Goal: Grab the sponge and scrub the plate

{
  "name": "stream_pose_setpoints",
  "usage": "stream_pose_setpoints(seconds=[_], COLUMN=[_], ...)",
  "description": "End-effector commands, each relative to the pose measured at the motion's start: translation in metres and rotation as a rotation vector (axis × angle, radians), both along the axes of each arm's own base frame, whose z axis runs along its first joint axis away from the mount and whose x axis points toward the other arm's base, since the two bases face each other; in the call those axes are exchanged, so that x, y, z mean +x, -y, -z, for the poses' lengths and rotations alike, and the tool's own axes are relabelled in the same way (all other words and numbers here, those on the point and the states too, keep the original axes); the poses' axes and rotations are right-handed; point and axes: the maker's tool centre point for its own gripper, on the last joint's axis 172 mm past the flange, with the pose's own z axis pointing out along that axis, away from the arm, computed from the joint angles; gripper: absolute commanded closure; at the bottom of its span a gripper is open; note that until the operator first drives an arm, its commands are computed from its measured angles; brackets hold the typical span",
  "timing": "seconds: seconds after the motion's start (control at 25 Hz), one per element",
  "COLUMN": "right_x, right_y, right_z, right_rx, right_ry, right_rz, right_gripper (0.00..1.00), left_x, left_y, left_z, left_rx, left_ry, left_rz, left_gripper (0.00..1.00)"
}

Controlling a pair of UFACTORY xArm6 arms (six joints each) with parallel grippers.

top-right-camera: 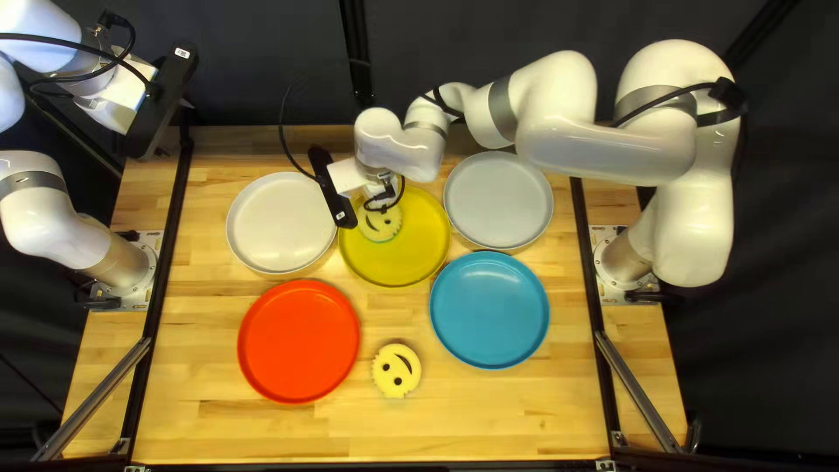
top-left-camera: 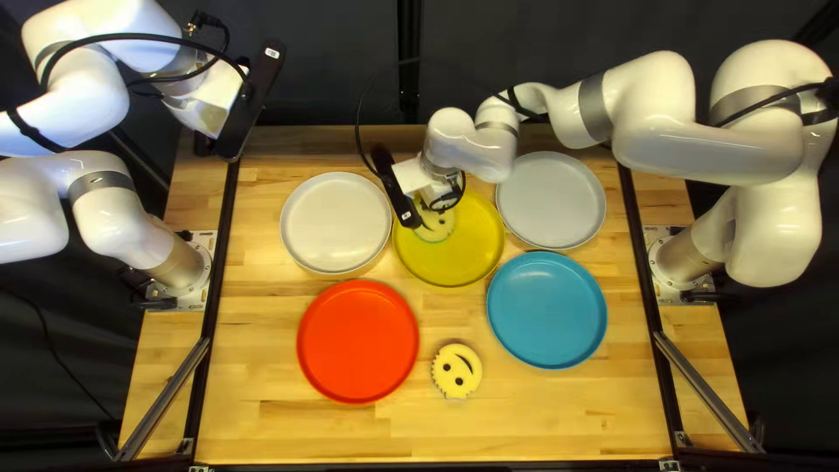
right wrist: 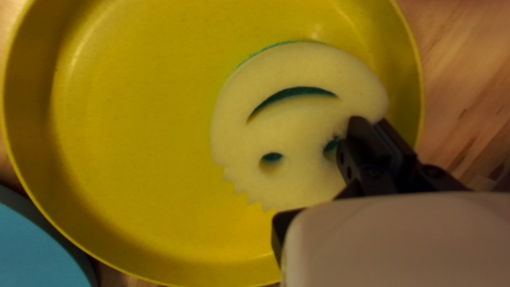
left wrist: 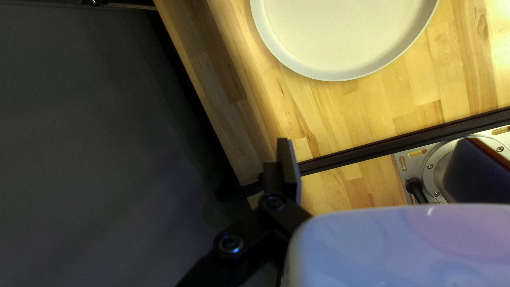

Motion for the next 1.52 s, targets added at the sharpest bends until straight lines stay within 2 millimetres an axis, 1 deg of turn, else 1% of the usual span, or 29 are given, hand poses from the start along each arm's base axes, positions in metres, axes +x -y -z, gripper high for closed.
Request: stream_pose_setpoints(seconds=[0.04,0.36,0.48,0.6,0.8,0.84,0.96,1.04,1.12,1.2,1.28,1.32,1.4,1.44,1.48,1.52], right_x=[0.002,0.013,0.015,0.018,0.019,0.018,0.014,0.01,0.007,0.003,0.0,-0.001,-0.003,-0.004,-0.005,-0.005], right_y=[-0.017,-0.064,-0.068,-0.058,-0.027,-0.017,0.0,0.005,0.005,0.0,-0.008,-0.019,-0.032,-0.044,-0.049,-0.059], right_z=[0.0,0.0,-0.001,0.002,0.004,0.003,0.001,-0.003,-0.008,-0.011,-0.012,-0.012,-0.01,-0.01,-0.009,-0.009], right_rx=[-0.005,-0.037,-0.045,-0.046,-0.031,-0.026,-0.017,-0.012,-0.012,-0.013,-0.017,-0.021,-0.027,-0.031,-0.033,-0.037], right_ry=[0.005,0.018,0.024,0.028,0.026,0.025,0.023,0.023,0.024,0.026,0.029,0.032,0.034,0.037,0.038,0.041], right_rz=[-0.011,-0.065,-0.074,-0.073,-0.049,-0.04,-0.018,-0.004,0.008,0.014,0.016,0.013,0.006,-0.001,-0.005,-0.014], right_gripper=[1.0,1.0,1.0,1.0,1.0,1.0,1.0,1.0,1.0,1.0,1.0,1.0,1.0,1.0,1.0,1.0], left_x=[0.0,0.0,0.0,0.0,0.0,0.0,0.0,0.0,0.0,0.0,0.0,0.0,0.0,0.0,0.0,0.0], left_y=[0.0,0.0,0.0,0.0,0.0,0.0,0.0,0.0,0.0,0.0,0.0,0.0,0.0,0.0,0.0,0.0], left_z=[0.0,0.0,0.0,0.0,0.0,0.0,0.0,0.0,0.0,0.0,0.0,0.0,0.0,0.0,0.0,0.0], left_rx=[0.0,0.0,0.0,0.0,0.0,0.0,0.0,0.0,0.0,0.0,0.0,0.0,0.0,0.0,0.0,0.0], left_ry=[0.0,0.0,0.0,0.0,0.0,0.0,0.0,0.0,0.0,0.0,0.0,0.0,0.0,0.0,0.0,0.0], left_rz=[0.0,0.0,0.0,0.0,0.0,0.0,0.0,0.0,0.0,0.0,0.0,0.0,0.0,0.0,0.0,0.0], left_gripper=[0.0,0.0,0.0,0.0,0.0,0.0,0.0,0.0,0.0,0.0,0.0,0.0,0.0,0.0,0.0,0.0])
